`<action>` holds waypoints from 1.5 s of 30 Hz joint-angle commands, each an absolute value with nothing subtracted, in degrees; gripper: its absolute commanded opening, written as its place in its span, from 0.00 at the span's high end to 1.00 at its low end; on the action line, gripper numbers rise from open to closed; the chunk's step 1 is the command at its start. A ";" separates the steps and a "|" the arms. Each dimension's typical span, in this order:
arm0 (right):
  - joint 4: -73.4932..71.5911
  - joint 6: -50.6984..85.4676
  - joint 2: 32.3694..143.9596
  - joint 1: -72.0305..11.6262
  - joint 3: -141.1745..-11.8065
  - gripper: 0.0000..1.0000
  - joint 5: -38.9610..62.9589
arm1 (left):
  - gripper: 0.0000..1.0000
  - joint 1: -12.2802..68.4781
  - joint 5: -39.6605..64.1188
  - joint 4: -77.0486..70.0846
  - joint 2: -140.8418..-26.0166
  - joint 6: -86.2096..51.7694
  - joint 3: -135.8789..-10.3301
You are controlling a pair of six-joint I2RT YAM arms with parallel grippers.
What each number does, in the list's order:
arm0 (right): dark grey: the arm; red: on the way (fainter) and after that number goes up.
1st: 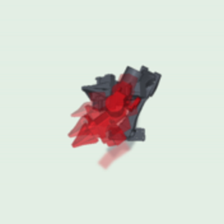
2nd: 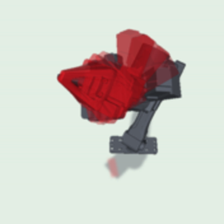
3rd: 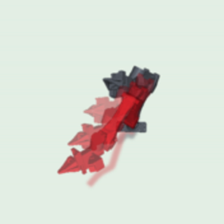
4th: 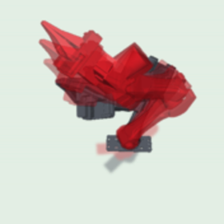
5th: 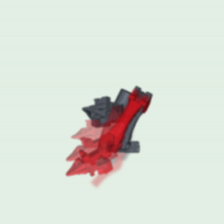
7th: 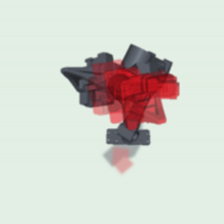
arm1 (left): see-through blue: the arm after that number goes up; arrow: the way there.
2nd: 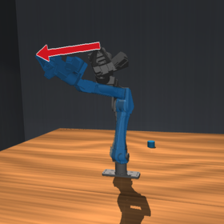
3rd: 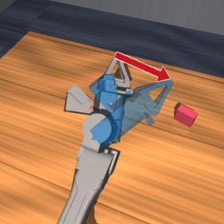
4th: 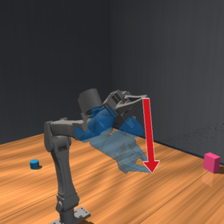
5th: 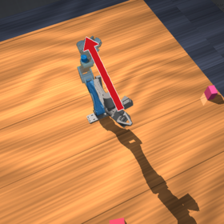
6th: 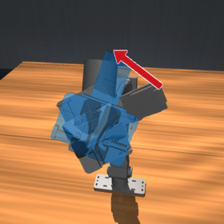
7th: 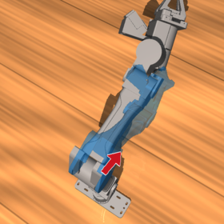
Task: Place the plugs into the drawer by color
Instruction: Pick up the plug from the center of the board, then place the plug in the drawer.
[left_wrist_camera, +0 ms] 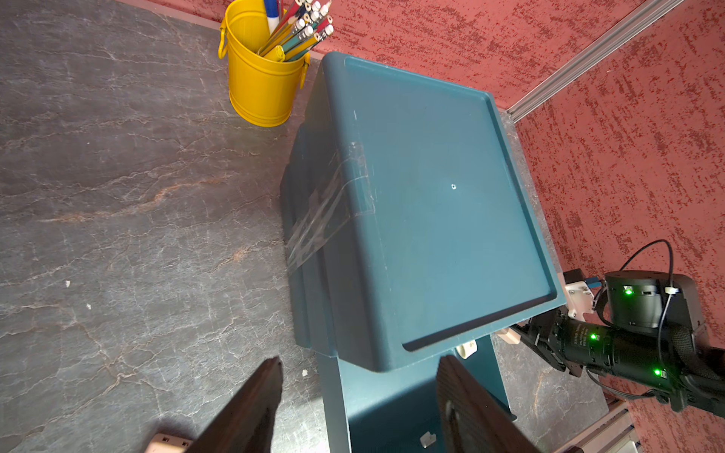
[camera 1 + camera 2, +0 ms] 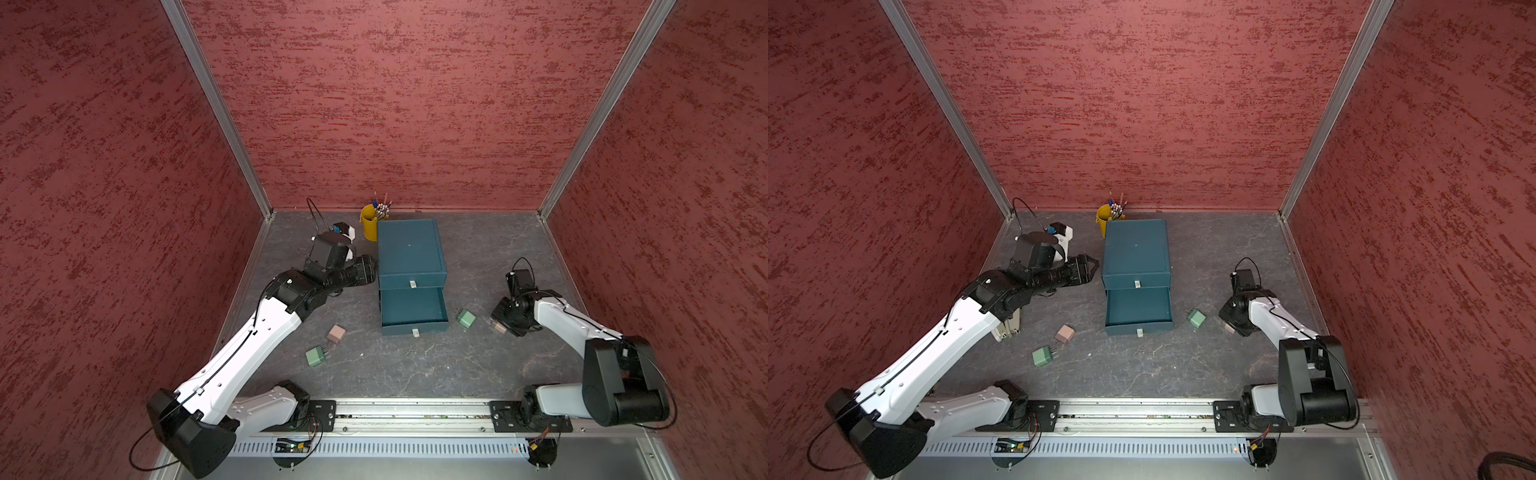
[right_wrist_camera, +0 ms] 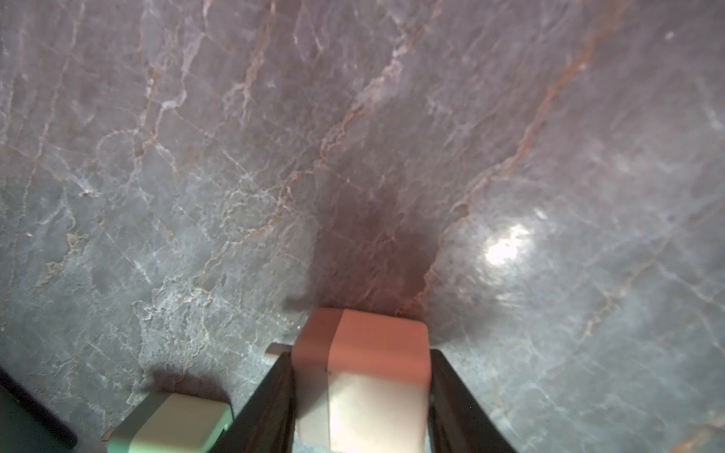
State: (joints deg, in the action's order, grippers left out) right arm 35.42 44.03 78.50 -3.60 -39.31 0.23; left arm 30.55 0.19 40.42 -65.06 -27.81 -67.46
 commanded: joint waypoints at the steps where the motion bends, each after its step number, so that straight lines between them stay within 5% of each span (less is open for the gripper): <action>1: 34.95 43.37 78.67 -3.16 -37.70 0.65 0.02 | 0.34 30.67 1.00 39.38 -64.77 -28.24 -66.91; 12: 45.69 38.72 65.15 -7.26 -42.97 0.81 -3.59 | 0.25 30.63 1.32 36.99 -67.67 -27.50 -67.64; 21: 58.39 41.96 54.04 -30.93 -57.12 0.84 -10.87 | 0.28 30.62 1.93 35.09 -74.32 -27.91 -67.60; 28: 54.54 43.25 57.61 -48.24 -63.24 0.85 -11.36 | 0.29 30.66 1.85 34.74 -75.84 -28.47 -66.78; 35: 47.02 41.18 68.46 -53.67 -67.33 0.84 -10.34 | 0.30 30.66 1.84 35.05 -75.02 -28.83 -65.77; 41: 44.06 41.24 74.66 -53.87 -68.66 0.79 -11.38 | 0.30 30.63 2.16 35.60 -73.84 -28.66 -65.17; 43: 43.42 41.77 76.11 -53.92 -68.56 0.67 -11.75 | 0.30 30.67 2.23 35.55 -73.64 -28.65 -64.88; 45: 43.69 42.10 77.43 -53.88 -68.77 0.44 -12.42 | 0.30 30.67 2.25 35.47 -73.48 -28.65 -64.79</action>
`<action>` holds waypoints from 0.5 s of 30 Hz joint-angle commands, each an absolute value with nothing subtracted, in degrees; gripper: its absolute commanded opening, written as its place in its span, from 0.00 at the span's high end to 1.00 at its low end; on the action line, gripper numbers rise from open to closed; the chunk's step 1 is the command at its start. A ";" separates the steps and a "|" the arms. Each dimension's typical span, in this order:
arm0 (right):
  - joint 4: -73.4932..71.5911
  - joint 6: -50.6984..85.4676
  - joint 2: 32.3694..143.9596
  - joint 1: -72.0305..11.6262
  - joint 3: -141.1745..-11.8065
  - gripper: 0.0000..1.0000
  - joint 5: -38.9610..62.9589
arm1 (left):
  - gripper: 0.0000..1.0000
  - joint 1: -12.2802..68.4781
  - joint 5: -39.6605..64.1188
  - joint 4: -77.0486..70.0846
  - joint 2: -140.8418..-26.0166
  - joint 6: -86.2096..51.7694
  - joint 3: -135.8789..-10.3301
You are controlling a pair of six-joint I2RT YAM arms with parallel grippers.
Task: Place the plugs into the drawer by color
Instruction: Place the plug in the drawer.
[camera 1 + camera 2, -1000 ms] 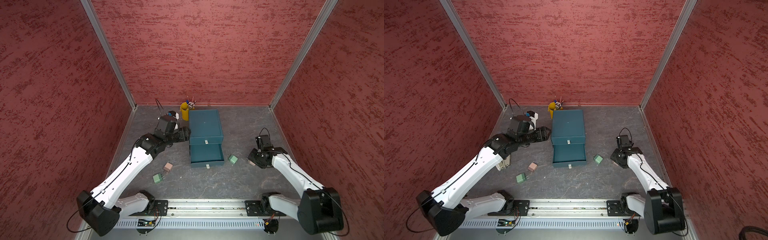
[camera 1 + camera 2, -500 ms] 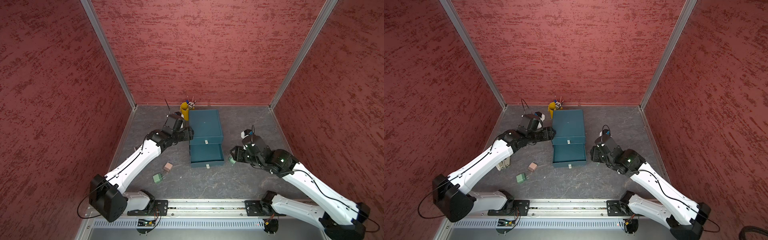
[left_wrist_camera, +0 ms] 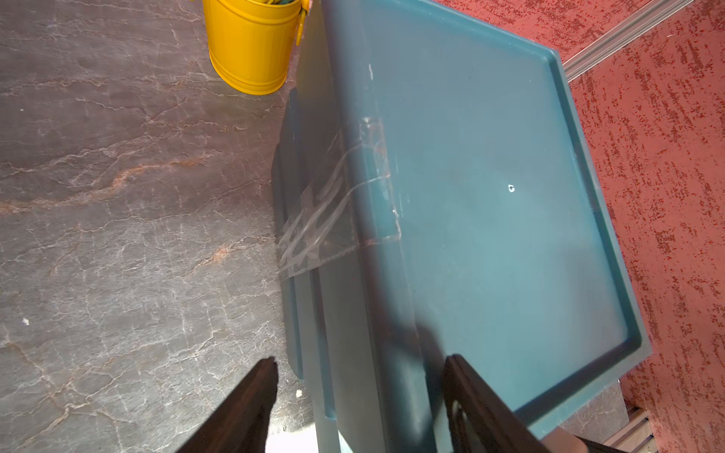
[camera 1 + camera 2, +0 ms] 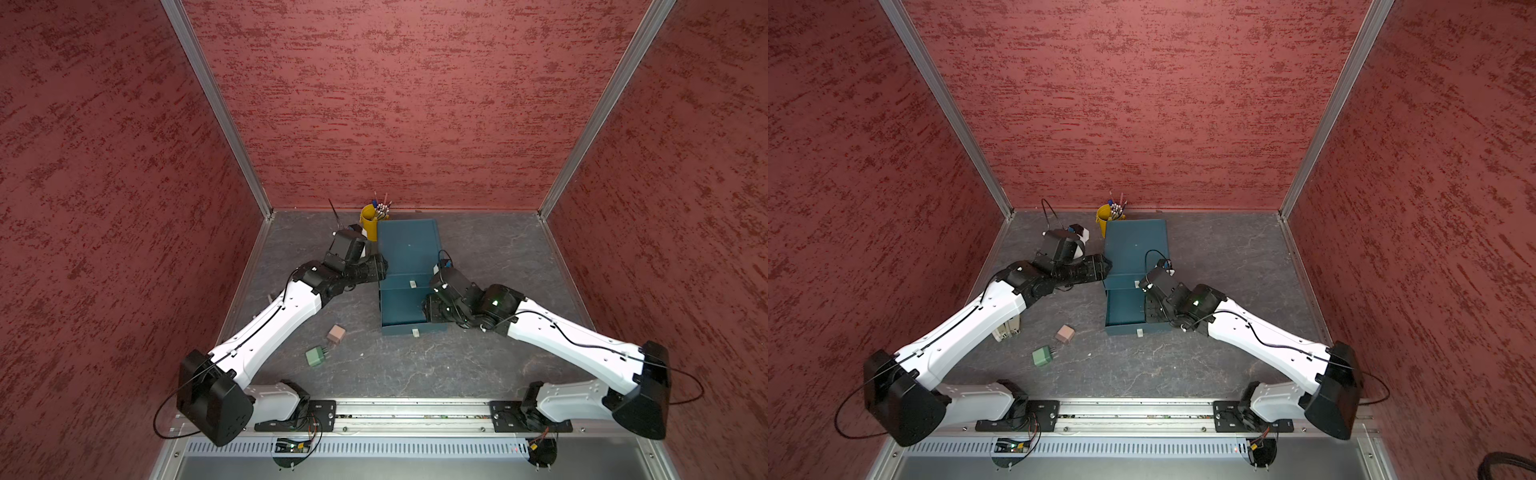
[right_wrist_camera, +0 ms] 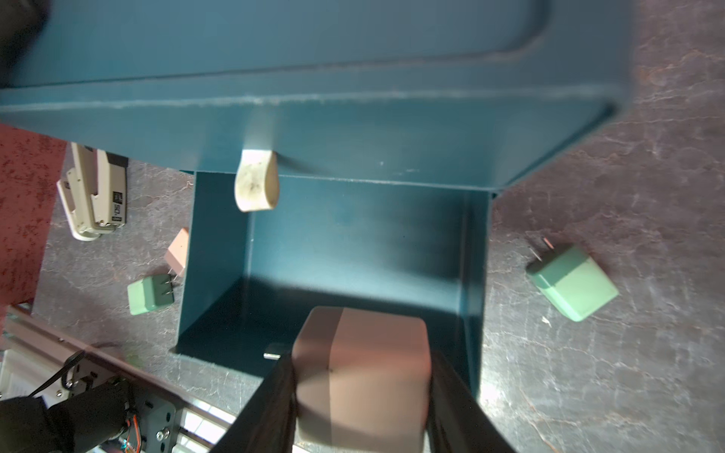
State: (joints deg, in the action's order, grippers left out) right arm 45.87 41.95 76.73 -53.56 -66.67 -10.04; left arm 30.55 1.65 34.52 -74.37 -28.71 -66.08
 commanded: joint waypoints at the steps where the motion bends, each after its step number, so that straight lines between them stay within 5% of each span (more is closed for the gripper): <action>1: 44.00 42.21 77.77 -53.83 -68.98 0.39 -12.60 | 0.30 30.72 2.21 35.53 -73.48 -28.63 -64.78; 6: 45.28 41.69 76.23 -54.10 -69.51 0.27 -13.65 | 0.30 30.59 2.20 35.66 -73.07 -28.39 -65.04; 15: 47.30 40.70 67.49 -54.14 -68.22 0.27 -17.18 | 0.27 30.67 1.07 38.95 -68.17 -29.68 -68.00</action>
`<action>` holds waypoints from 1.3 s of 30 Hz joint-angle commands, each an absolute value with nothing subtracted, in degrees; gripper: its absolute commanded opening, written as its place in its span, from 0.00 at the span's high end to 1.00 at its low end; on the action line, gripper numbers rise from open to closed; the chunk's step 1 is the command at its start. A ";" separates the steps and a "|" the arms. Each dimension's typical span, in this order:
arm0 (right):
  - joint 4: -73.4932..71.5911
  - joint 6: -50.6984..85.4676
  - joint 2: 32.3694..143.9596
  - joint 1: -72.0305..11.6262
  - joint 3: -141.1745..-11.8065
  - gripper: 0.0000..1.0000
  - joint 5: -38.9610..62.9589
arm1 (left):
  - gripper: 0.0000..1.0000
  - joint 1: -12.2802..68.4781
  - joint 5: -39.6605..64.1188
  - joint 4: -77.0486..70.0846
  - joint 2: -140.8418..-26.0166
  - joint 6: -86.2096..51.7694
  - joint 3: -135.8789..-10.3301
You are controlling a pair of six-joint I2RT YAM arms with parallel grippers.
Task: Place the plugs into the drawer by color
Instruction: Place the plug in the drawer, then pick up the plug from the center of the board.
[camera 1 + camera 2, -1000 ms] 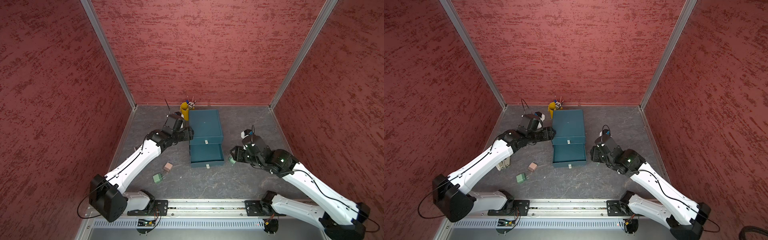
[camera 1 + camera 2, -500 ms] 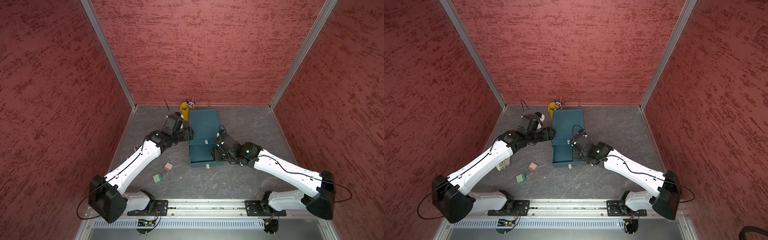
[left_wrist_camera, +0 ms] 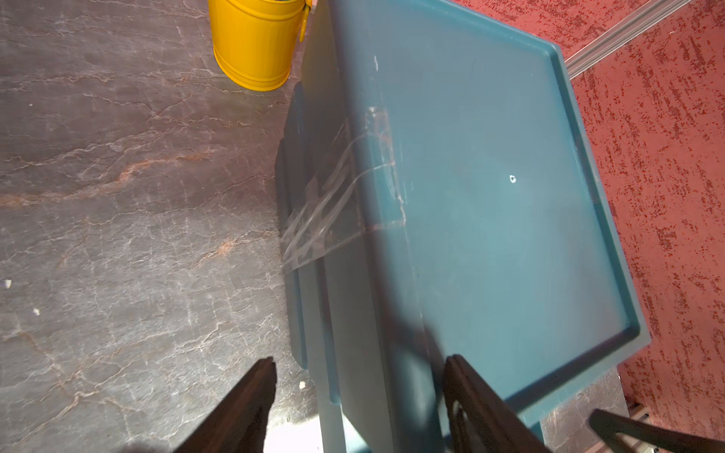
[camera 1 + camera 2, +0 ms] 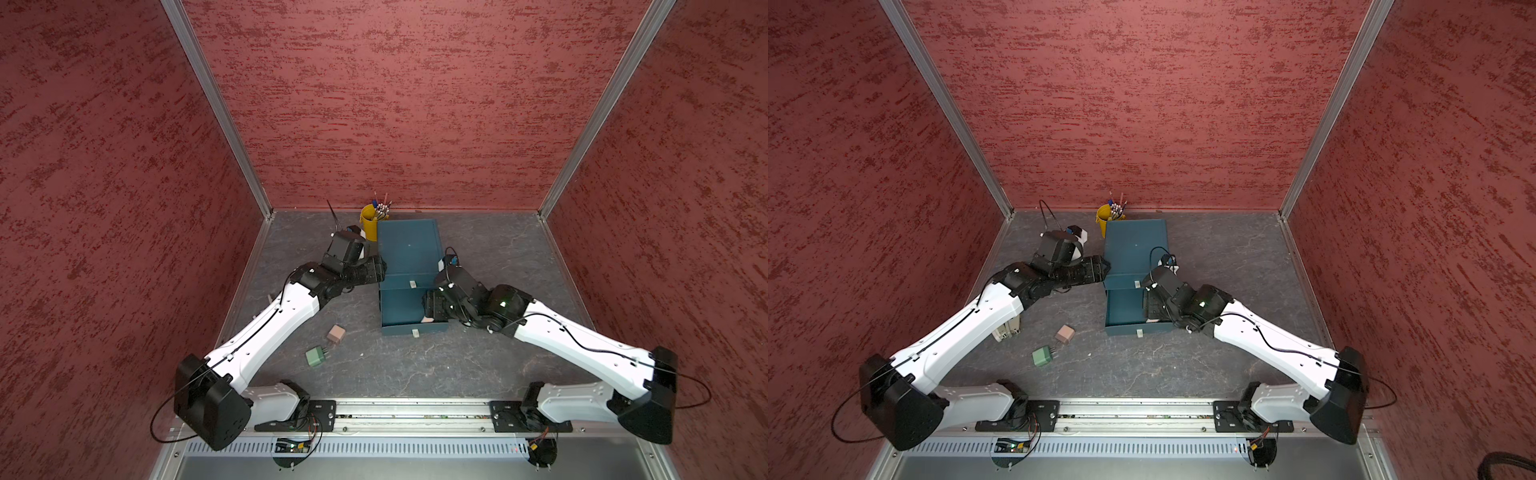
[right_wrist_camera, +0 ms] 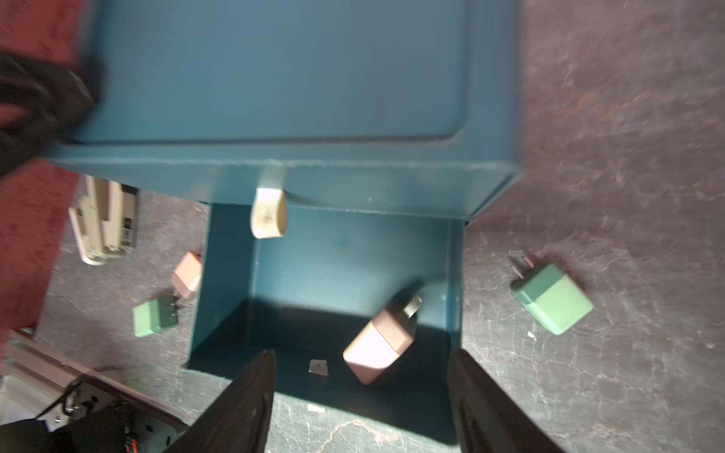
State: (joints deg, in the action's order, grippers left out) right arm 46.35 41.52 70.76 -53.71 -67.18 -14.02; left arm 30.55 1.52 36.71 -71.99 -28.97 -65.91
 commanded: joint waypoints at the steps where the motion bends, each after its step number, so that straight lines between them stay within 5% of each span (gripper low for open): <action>1: 46.93 40.30 66.31 -54.14 -67.62 0.27 -17.23 | 0.27 30.75 0.25 39.78 -66.82 -29.78 -68.11; 12: 46.17 42.45 56.75 -53.96 -62.36 0.24 -21.11 | 0.23 30.65 -9.85 56.42 -51.09 -35.44 -54.46; 17: 44.86 44.59 53.93 -53.59 -59.80 0.21 -22.92 | 0.08 31.44 -4.36 53.62 -46.99 -40.32 -42.50; 39: 45.01 46.98 50.37 -52.82 -55.31 0.22 -22.28 | 0.15 27.57 -9.16 39.74 -68.34 -37.92 -37.99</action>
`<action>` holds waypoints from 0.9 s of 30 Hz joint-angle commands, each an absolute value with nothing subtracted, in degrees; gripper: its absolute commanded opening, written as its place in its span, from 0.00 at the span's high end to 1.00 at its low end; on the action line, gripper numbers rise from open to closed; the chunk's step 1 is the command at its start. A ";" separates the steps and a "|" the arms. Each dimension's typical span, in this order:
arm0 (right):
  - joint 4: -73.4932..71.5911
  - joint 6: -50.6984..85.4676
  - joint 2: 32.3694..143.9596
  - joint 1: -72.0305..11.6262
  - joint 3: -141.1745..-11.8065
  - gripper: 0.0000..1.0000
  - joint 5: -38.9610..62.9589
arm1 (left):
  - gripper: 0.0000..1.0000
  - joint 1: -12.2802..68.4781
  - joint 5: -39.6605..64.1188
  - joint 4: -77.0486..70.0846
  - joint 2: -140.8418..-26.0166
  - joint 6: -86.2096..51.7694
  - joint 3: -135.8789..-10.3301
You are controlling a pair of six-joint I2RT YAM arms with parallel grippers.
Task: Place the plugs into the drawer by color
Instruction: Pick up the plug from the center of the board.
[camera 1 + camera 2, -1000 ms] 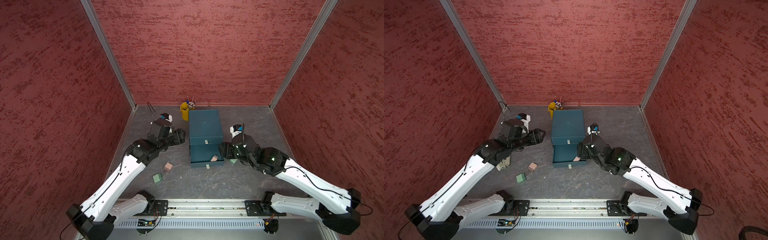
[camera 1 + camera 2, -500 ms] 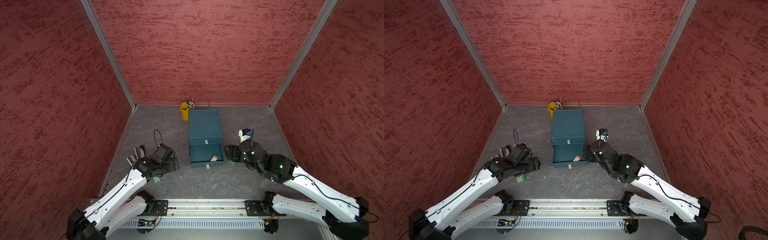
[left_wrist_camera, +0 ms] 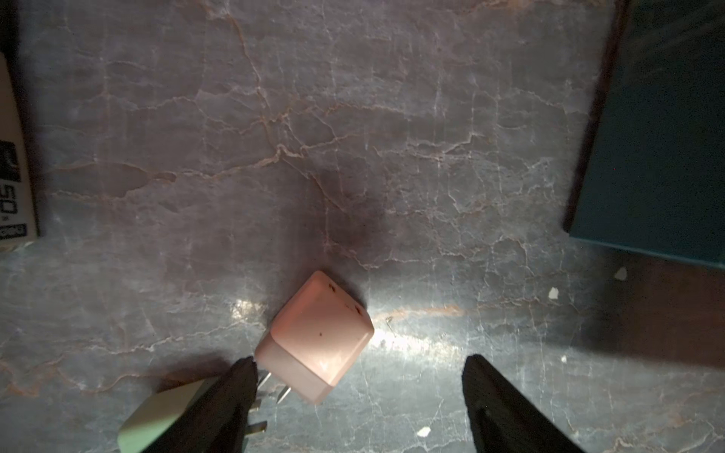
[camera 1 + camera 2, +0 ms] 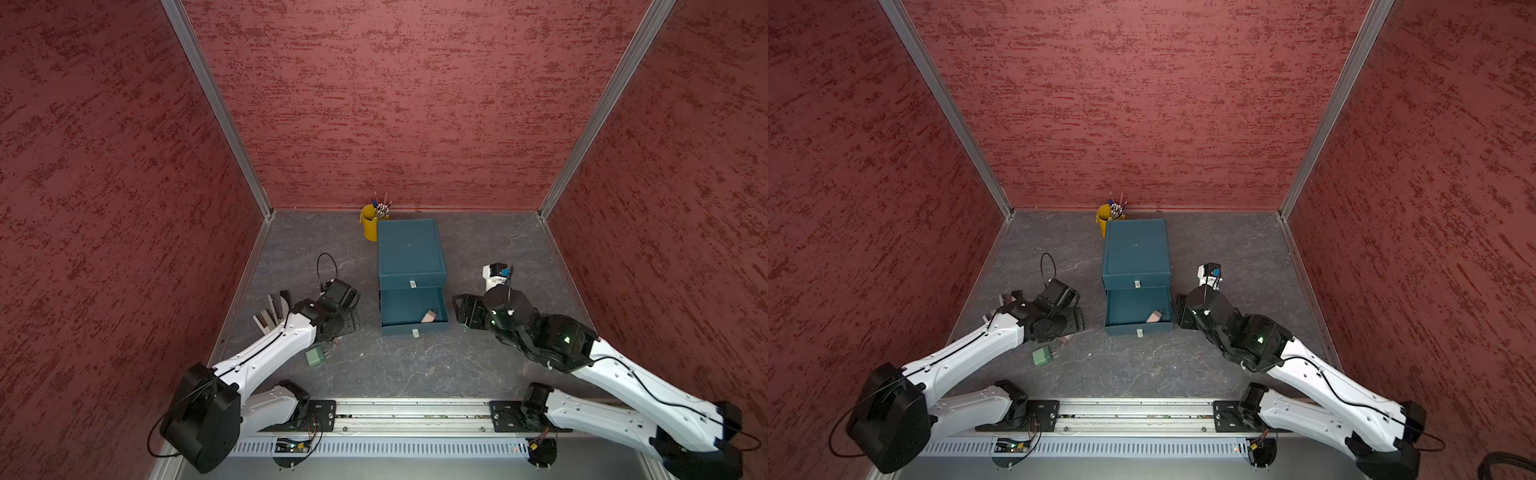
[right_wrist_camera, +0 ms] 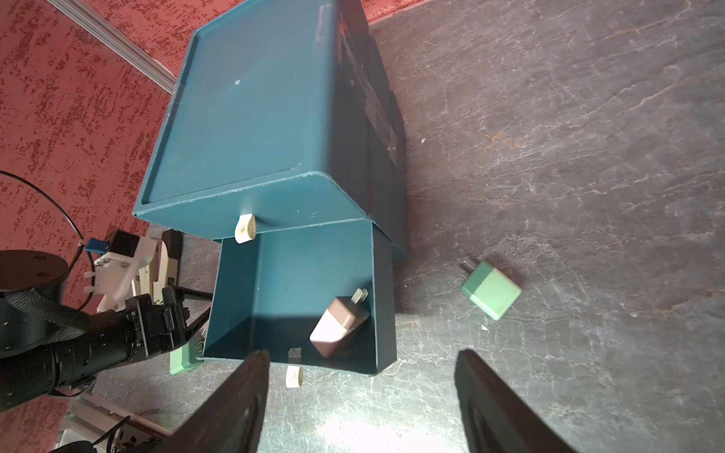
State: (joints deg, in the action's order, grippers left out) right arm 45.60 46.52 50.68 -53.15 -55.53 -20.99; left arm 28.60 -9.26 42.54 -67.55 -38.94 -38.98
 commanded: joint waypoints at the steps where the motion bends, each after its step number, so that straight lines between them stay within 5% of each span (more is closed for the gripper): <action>1: 45.00 46.98 50.49 -52.82 -55.39 0.22 -22.24 | 0.15 27.13 -9.10 39.48 -68.75 -37.81 -37.97; 27: 44.54 46.75 50.43 -52.73 -55.30 0.23 -22.24 | 0.27 32.26 -7.81 35.24 -76.87 -40.72 -36.43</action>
State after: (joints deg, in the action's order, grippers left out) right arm 45.45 46.72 50.68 -53.08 -55.53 -21.02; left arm 31.73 -7.40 36.07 -75.88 -39.68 -36.32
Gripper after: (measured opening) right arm 0.775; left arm 0.729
